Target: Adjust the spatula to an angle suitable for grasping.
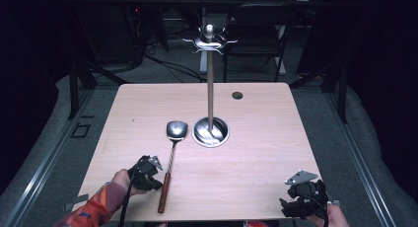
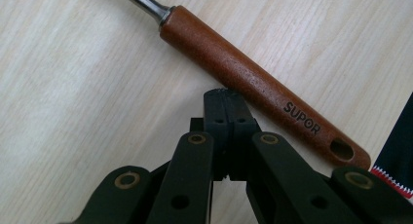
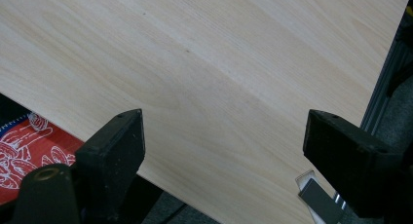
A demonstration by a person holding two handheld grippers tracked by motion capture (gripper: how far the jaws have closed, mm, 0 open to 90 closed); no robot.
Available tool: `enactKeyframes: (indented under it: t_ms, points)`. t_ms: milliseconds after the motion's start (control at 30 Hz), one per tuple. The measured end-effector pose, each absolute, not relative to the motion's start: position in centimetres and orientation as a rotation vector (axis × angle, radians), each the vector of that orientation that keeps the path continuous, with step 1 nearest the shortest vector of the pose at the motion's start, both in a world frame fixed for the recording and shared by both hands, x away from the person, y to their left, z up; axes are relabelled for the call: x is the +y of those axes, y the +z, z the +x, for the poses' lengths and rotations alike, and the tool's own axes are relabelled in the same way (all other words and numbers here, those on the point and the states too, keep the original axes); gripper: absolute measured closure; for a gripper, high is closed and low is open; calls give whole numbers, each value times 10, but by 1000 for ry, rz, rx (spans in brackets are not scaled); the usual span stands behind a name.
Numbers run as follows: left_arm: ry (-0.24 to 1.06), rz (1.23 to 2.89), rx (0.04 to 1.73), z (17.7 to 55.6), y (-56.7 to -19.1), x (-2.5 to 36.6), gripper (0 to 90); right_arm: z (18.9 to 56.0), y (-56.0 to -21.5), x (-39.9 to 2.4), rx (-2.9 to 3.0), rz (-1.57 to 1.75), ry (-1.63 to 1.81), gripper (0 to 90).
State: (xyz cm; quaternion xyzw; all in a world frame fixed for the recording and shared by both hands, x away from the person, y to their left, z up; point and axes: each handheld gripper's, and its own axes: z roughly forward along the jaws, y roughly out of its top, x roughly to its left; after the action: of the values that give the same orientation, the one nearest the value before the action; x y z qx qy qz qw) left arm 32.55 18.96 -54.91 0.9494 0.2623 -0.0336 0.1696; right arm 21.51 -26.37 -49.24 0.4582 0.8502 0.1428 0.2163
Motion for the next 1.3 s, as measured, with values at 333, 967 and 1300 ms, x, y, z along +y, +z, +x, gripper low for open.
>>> enactKeyframes:
  t_ms: [333, 967, 1300]
  points:
    - [-109, 2703, 664, 329, -550, 170, 898, 215, -493, -263, 2357, 1267, 393, 150]
    - [-90, 2710, 454, 361, -530, 121, 650, 214, -493, -265, 2359, 1269, 401, 150]
    - [12, 2774, 272, 391, -532, 114, 332, 214, -493, -264, 2360, 1268, 401, 150]
